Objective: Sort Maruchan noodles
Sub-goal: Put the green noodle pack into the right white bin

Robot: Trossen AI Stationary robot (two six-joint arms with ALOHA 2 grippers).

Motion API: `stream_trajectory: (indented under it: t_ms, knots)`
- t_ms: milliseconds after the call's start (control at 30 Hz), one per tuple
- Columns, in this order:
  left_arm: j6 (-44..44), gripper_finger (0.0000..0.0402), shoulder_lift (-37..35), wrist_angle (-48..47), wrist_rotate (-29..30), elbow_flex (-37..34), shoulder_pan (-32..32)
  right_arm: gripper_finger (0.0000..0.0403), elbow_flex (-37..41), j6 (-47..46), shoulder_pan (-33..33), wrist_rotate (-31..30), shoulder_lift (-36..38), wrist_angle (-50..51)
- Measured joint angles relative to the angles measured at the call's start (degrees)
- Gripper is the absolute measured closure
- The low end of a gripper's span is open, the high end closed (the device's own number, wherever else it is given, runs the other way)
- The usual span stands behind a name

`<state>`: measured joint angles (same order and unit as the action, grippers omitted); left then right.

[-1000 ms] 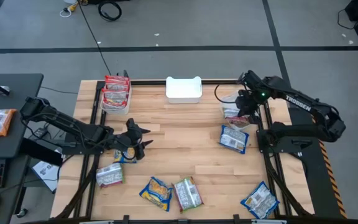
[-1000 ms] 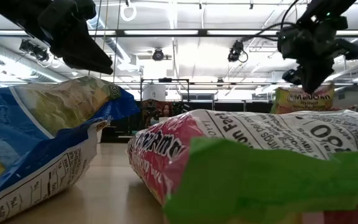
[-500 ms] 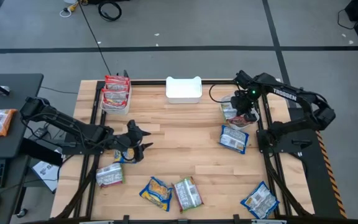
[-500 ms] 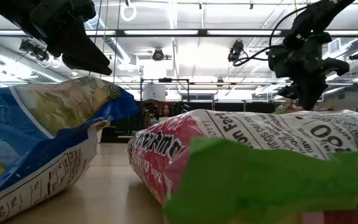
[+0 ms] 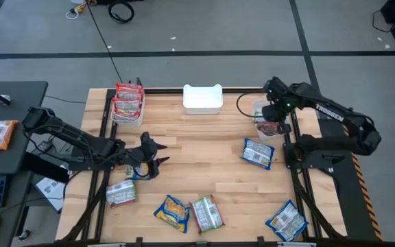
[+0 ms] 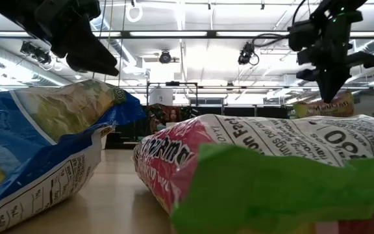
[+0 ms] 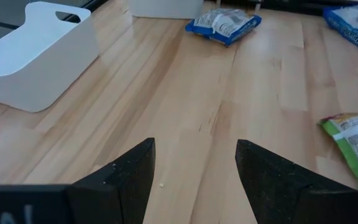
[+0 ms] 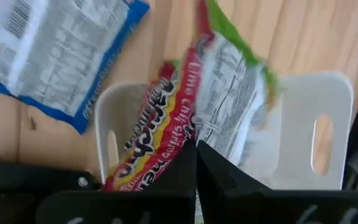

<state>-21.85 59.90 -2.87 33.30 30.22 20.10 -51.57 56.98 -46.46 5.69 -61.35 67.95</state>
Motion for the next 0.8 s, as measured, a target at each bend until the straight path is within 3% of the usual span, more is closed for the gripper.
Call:
stream_trajectory:
  t_ms: [133,300,533,633,800]
  knots:
    - [0.2,0.0175,0.0,2.7,0.1,0.0,0.0,0.0398,0.0,-1.4,2.5,8.4,2.3,0.0]
    - [4.6,0.0175,0.2,8.1,2.5,0.0,0.0,0.0398,0.0,-7.8,10.6,20.0,4.1,-2.7]
    - [12.2,0.0173,4.1,20.8,5.4,0.1,-0.1,0.0399,0.0,-22.3,27.2,23.3,3.0,-17.6]
    - [14.0,0.0160,9.2,25.8,5.0,0.1,-0.1,0.0399,0.0,-27.3,33.5,26.7,0.7,-24.9]
    - [16.0,0.0128,19.4,34.3,4.9,0.1,-0.1,0.0399,-0.1,-32.7,42.1,27.2,-4.5,-34.6]
